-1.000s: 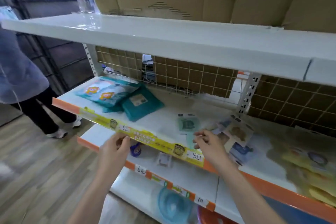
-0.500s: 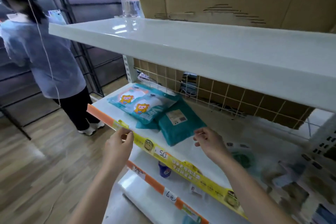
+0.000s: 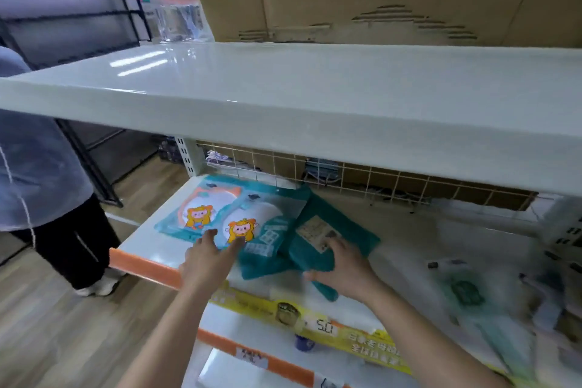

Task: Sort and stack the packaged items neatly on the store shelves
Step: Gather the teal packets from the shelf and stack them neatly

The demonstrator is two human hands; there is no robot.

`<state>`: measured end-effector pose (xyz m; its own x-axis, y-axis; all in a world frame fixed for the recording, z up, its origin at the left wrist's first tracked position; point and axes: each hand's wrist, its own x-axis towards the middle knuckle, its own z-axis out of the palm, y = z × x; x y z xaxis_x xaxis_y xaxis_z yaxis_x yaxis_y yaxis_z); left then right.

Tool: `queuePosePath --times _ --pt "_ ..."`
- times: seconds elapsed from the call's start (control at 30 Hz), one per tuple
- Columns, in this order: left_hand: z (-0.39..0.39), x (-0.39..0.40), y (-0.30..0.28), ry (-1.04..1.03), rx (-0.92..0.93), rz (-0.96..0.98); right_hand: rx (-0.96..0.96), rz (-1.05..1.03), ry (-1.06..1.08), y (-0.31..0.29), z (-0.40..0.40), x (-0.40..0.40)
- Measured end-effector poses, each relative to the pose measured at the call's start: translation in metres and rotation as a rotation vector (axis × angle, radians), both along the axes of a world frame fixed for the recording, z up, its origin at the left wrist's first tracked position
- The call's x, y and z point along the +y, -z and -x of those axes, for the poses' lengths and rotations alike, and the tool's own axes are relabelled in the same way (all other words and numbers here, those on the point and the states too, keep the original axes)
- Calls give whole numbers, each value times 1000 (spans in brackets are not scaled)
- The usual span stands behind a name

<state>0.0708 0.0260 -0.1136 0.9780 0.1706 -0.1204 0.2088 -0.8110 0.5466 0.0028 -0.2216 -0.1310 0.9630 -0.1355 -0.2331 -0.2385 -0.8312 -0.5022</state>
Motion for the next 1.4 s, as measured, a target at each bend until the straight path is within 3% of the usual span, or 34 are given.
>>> queuePosePath --times 0.1,0.3,0.43,0.7,0.87,0.97,1.1,1.2,1.4 --pt "-37 13 6 72 73 -80 59 212 1 11 -7 18" --pt "-80 11 16 291 166 -221 -44 228 140 14 -9 33" --pt "-91 7 14 318 71 -355 -8 321 138 12 -11 46" --pt "-120 15 17 332 234 -91 -43 446 223 12 -10 58" --pt "-110 7 14 317 109 -275 -132 555 329 -16 9 45" --pt "-107 5 13 318 119 -303 -203 511 453 -34 22 39" --pt "-103 3 15 324 88 -321 -552 636 689 -64 40 35" --pt "-94 3 14 351 59 -384 -546 504 936 -85 47 24" --pt "-90 -1 15 375 121 -188 -569 -43 1196 -64 45 6"
